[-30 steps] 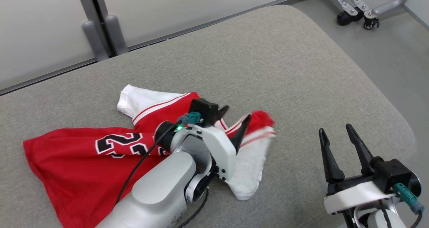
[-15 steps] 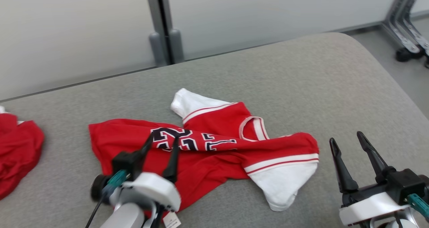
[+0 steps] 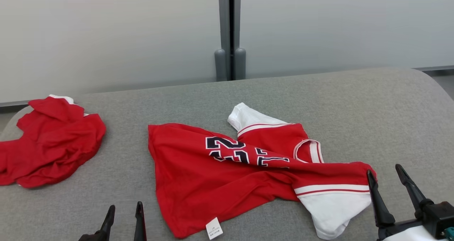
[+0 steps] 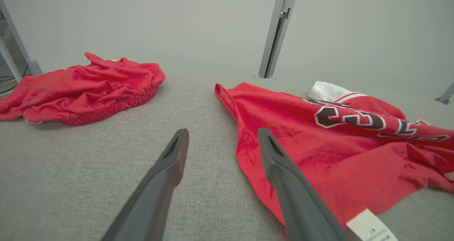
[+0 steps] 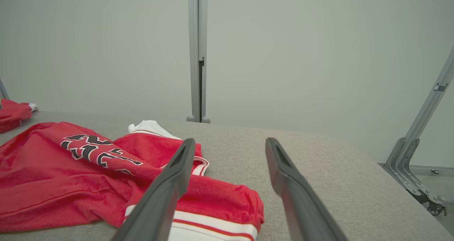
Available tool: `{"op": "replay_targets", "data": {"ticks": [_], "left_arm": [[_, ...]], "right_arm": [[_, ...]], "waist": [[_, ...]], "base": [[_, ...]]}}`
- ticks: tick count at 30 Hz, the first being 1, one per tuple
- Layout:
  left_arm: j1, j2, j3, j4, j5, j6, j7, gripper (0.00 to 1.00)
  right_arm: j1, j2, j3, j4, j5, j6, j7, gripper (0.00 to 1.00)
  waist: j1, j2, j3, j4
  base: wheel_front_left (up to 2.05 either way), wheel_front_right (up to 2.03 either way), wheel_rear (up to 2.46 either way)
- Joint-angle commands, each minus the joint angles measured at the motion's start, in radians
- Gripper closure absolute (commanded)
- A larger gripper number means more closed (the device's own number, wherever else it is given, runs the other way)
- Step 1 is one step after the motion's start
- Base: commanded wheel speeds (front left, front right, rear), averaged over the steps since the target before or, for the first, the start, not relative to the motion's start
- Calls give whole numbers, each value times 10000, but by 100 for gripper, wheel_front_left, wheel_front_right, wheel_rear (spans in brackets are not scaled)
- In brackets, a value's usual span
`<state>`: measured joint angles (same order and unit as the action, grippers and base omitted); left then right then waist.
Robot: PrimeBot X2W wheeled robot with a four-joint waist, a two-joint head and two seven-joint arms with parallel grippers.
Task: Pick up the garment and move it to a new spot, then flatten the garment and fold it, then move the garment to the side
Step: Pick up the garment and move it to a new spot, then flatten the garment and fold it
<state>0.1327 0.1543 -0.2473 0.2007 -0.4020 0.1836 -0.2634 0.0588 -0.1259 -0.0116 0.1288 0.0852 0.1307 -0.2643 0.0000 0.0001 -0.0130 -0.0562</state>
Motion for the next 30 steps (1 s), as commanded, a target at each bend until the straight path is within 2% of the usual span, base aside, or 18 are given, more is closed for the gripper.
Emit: {"op": "replay_targets", "data": {"ticks": [1,9,14,16,20,21,22,23,24,25,26,30], "left_arm": [[92,-128,315,60,241,-231,-18,0],[-130,-721,1255,150,1054,-1052,-19,0],[-737,-916,959,77,1543,-1556,-19,0],[-1192,-956,524,198,1695,-1839,-17,0],[-2598,-1009,-946,795,1773,-2483,298,0],[-2598,-1009,-946,795,1773,-2483,298,0],[-3458,-1039,-2059,1089,1725,-2724,796,0],[-3916,-1022,-2553,1230,1600,-2790,1033,0],[-3916,-1022,-2553,1230,1600,-2790,1033,0],[-4745,-1003,-3548,1583,1441,-2878,1482,0],[-4745,-1003,-3548,1583,1441,-2878,1482,0],[-6107,-1011,-4990,2369,928,-2933,2074,0]], "right_arm": [[131,24,-38,42,-82,1,-4,0],[-39,85,89,116,-41,1,-4,0],[-175,22,209,55,18,1,-4,0],[-286,5,276,45,18,1,-3,0],[-476,18,379,15,117,1,-3,0],[-476,18,379,15,117,1,-3,0],[-590,43,440,-11,160,1,-3,0],[-670,58,510,0,205,1,-3,0],[-670,58,510,0,205,1,-3,0],[-809,82,592,55,238,1,-3,0],[-809,82,592,55,238,1,-3,0],[-1096,196,687,98,368,1,-3,0]], "waist": [[0,-1,-89,127],[0,-1,-47,-28],[0,-1,127,-399],[0,-1,240,-633],[0,-1,561,-1205],[0,-1,561,-1205],[0,-1,775,-1497],[0,-1,902,-1682],[0,-1,902,-1682],[0,-1,1102,-2050],[0,-1,1102,-2050],[0,-1,1417,-2778]], "base": [[0,0,0],[0,0,0],[0,0,0],[0,0,0],[0,0,0],[0,0,0],[0,0,0],[0,0,0],[0,0,0],[0,0,0],[0,0,0],[0,0,0]]}}
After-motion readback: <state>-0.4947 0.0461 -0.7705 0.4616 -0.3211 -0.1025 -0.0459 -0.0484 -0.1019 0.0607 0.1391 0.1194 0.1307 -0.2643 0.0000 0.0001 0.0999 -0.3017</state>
